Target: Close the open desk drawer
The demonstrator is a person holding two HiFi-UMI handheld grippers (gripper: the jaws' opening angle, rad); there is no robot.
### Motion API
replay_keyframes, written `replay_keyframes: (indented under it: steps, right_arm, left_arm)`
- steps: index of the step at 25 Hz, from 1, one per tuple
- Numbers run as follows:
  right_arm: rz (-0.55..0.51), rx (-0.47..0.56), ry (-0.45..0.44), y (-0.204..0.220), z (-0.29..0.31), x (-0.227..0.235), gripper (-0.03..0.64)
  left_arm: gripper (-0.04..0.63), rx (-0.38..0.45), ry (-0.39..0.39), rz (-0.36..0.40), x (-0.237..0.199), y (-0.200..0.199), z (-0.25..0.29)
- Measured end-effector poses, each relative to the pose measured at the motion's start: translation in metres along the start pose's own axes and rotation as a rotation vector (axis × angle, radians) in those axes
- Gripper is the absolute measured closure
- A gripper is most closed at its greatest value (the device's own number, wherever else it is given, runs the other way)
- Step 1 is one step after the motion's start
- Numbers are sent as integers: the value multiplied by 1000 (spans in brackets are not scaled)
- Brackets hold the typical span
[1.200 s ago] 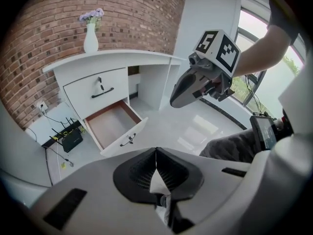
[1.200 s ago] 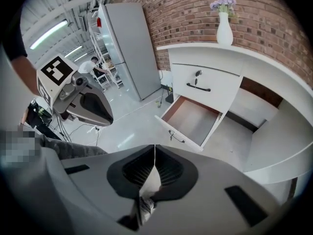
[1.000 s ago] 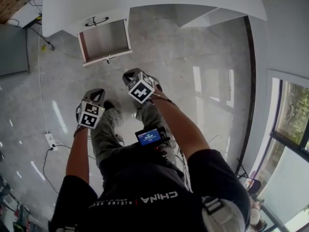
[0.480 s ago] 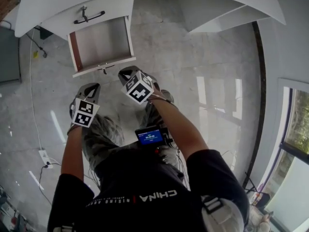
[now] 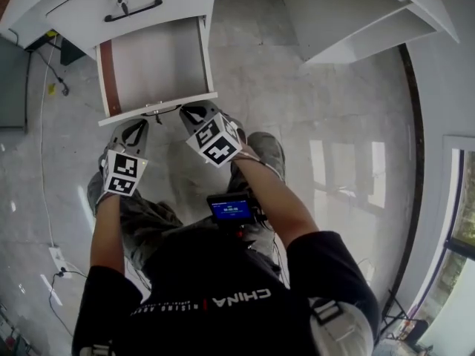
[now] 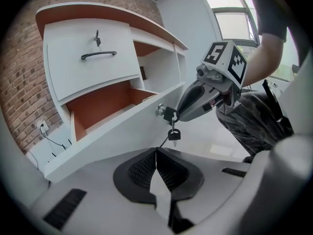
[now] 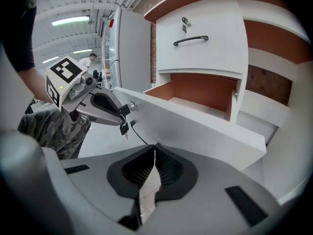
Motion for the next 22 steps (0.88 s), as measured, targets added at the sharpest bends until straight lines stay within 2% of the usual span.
replay_keyframes:
  steps: [5,8,9,12,14,16,22]
  right_arm:
    - [-12,22,3,8,10,-2,600]
    - [-9,38,-3,8,12,-5,598]
    - [0,43,-6,7,12,-5,598]
    - [38,57,-18,7,11,-5,593]
    - [50,49,-32,10,13,-8,522]
    - [46,37,-38,14,16,-11,476]
    - [50,37,-33,16,19,-14,472]
  left_arm:
    - [581,68,-38,-1,-5,4,5]
    - [575,89,-21,-7,-4,7,5]
    - [555,90,-9,-10,-3,9,5]
    - [435,84,27,-21,3,15,7]
    - [390,63,39,-29,5,22,12]
    - [382,52,43,-37,8,25,16]
    - [382,27,15,-16,11,26,19]
Point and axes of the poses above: the fingertips, and each gripper's own axes: z forward along the fingers, x to its right, y out of its underside, the point moved 3 cm from there along -z, backward along the fingers, and after that the axes turned 1 degree about -x, right-handed, at the moved point
